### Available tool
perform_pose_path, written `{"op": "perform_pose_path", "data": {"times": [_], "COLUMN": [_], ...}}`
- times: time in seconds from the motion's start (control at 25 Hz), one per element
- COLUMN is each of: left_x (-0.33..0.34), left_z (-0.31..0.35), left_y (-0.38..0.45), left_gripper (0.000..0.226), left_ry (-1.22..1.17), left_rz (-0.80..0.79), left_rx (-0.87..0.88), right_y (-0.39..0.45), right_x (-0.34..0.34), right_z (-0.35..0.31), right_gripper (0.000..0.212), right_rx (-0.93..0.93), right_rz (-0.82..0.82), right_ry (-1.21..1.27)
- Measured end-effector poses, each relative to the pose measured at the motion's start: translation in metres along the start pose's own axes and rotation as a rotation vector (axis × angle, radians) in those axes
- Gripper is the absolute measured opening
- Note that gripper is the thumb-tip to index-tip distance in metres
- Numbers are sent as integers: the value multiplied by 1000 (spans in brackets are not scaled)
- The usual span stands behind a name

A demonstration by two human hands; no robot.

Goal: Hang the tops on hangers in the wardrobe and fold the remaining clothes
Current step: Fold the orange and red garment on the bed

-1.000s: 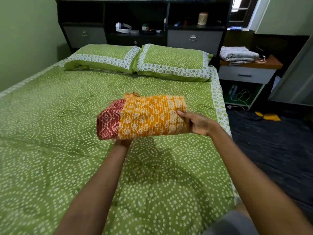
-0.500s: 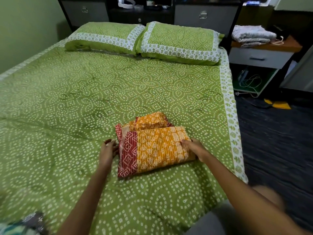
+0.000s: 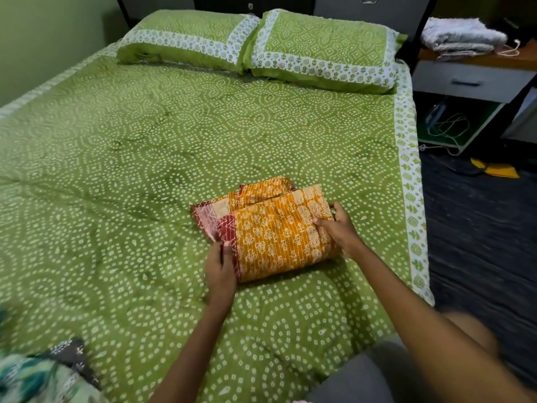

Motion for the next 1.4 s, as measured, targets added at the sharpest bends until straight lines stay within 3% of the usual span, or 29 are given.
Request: {"op": "perform_pose_path", "data": {"times": [0.08, 0.16, 0.24, 0.32, 0.4, 0.48, 0.56, 0.64, 0.72, 0.84, 0.92, 1.04, 1.16, 1.28, 1.4], "left_x": [-7, -8, -7, -6, -10, -21, -37, -54, -62, -54, -40, -12, 15, 26, 5], "left_z": [-11, -24, -30, -22, -18, -27, -45, -58, -54, -16, 8, 28, 31, 29, 24], "left_y": [-22, -35, -30, -15, -7, -11, -26, -41, -41, -17, 17, 72, 95, 102, 102], "left_gripper": [23, 32, 44, 62, 58, 36, 24, 42, 49, 42, 35, 38, 41, 27, 10], "left_ry": [-84, -60, -57, 8, 25, 10, 111, 212, 308, 468, 548, 606, 355, 292, 150], "left_rz": [49, 49, 25, 2, -13, -55, -159, -262, -257, -87, -56, -267, -429, -511, -430], "left_rx": [-11, -108, -210, -290, -275, -241, -244, -313, -339, -97, 36, -150, -336, -347, -263], "right_y": [1, -2, -4, -4, -6, -22, -51, -75, -73, -48, -39, -37, -39, -42, -45], "right_x": [-1, 7, 17, 22, 22, 20, 20, 20, 15, 8, 15, 31, 41, 36, 26], "right_z": [3, 14, 31, 26, 15, 13, 26, 39, 36, 24, 16, 17, 22, 18, 18], "right_gripper": [55, 55, 60, 62, 53, 25, 18, 17, 16, 33, 46, 77, 96, 98, 99], "right_rx": [-22, 83, 190, 185, 161, 186, 291, 388, 366, 300, 305, 351, 364, 332, 310], "right_rz": [-34, -97, -64, 4, 29, -71, -274, -389, -338, -196, -180, -184, -219, -265, -266], "right_ry": [90, -15, -206, -302, -322, -284, -295, -250, -199, -108, -30, 77, 138, 133, 165]}}
Point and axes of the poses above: each hand's wrist, its own y-axis towards the middle knuckle, its own x-axis out of the palm, z = x × y, the point moved 1 cm from there along y, towards the middle knuckle, and after that the axes turned 14 degrees about -z, right-handed, at the moved point
